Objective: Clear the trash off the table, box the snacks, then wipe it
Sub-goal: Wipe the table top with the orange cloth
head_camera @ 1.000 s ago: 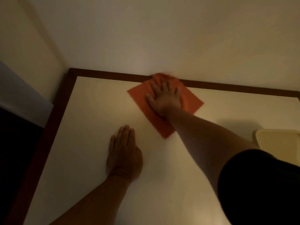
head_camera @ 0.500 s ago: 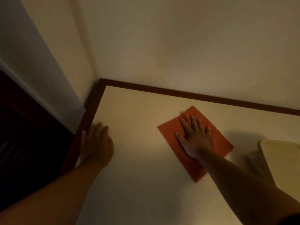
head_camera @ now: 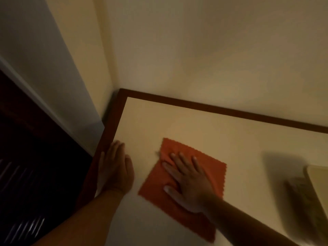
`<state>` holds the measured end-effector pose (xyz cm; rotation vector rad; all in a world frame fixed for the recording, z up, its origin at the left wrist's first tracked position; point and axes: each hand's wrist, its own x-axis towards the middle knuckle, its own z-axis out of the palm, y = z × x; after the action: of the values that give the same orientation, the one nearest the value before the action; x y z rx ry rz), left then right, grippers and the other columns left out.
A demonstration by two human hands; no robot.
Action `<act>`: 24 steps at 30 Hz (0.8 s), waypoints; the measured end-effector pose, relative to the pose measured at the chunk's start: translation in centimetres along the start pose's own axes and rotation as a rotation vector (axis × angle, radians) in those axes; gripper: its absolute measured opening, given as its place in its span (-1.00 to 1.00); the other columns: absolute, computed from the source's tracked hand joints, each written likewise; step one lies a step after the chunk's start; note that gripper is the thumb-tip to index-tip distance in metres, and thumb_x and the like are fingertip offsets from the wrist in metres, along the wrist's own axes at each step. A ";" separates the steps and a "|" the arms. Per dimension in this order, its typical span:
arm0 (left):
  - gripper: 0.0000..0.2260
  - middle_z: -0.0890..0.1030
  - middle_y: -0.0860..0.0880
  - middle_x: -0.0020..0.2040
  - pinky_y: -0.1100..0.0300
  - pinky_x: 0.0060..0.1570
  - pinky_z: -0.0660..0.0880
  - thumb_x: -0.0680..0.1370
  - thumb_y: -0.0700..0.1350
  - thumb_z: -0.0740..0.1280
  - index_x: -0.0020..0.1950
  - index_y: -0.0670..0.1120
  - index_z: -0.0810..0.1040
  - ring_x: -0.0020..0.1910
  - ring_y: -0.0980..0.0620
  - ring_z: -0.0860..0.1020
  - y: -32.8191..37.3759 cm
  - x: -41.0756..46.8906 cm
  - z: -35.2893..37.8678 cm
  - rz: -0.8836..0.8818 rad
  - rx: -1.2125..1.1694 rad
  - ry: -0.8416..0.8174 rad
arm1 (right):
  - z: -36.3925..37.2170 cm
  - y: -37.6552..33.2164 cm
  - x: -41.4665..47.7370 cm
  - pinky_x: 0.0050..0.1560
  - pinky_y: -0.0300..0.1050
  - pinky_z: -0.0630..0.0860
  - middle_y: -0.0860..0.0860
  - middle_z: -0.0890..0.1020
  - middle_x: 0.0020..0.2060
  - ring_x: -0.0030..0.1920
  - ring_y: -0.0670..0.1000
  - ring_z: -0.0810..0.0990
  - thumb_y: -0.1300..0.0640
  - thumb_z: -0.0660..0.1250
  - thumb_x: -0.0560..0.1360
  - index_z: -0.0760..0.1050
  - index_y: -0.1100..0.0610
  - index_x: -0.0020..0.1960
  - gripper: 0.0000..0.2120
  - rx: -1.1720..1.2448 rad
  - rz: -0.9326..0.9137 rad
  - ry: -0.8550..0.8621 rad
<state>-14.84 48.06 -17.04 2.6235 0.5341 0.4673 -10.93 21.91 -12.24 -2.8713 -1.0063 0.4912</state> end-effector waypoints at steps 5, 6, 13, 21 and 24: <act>-0.55 0.40 -0.15 0.51 -0.13 0.51 0.15 0.65 -0.04 0.08 0.49 -0.18 0.42 0.51 -0.13 0.35 -1.1 0.2 0.7 0.048 0.070 -0.047 | -4.4 8.2 10.4 0.59 0.34 -0.17 -0.09 -0.20 0.67 0.66 0.09 -0.21 -0.53 -0.23 0.55 -0.28 -0.28 0.64 -0.26 0.006 0.358 0.092; -0.55 0.43 -0.16 0.49 -0.14 0.50 0.17 0.64 -0.04 0.08 0.48 -0.19 0.43 0.50 -0.14 0.37 -0.9 0.3 0.5 0.029 0.051 -0.033 | -4.9 7.4 14.0 0.58 0.38 -0.16 -0.07 -0.17 0.68 0.67 0.10 -0.19 -0.53 -0.23 0.54 -0.26 -0.27 0.64 -0.25 0.013 0.349 0.113; -0.55 0.50 -0.28 0.40 -0.17 0.39 0.37 0.63 -0.07 0.12 0.42 -0.30 0.47 0.37 -0.27 0.49 -0.1 0.2 -0.4 -0.060 -0.027 0.122 | -3.9 -7.7 23.2 0.54 0.43 -0.19 0.00 -0.11 0.68 0.67 0.15 -0.18 -0.44 -0.16 0.58 -0.14 -0.21 0.67 -0.29 -0.035 -0.024 0.057; -0.48 0.35 -0.16 0.54 -0.17 0.50 0.24 0.66 0.07 0.03 0.53 -0.17 0.37 0.48 -0.21 0.37 0.6 0.6 -1.2 -0.154 -0.145 0.039 | -4.4 -0.3 14.9 0.61 0.27 -0.22 -0.13 -0.24 0.66 0.65 0.02 -0.29 -0.48 -0.18 0.59 -0.31 -0.32 0.62 -0.32 -0.076 0.052 0.042; -0.48 0.35 -0.18 0.54 -0.17 0.49 0.25 0.66 0.07 0.04 0.54 -0.18 0.35 0.48 -0.23 0.38 0.4 0.6 -0.9 -0.149 -0.135 0.017 | -5.9 -1.1 22.9 0.59 0.33 -0.18 -0.06 -0.15 0.68 0.67 0.10 -0.20 -0.50 -0.22 0.57 -0.23 -0.25 0.65 -0.27 -0.032 0.121 0.092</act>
<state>-14.61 48.30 -15.94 2.4324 0.6735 0.4612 7.19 37.16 -12.78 -2.9650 -0.8392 0.3498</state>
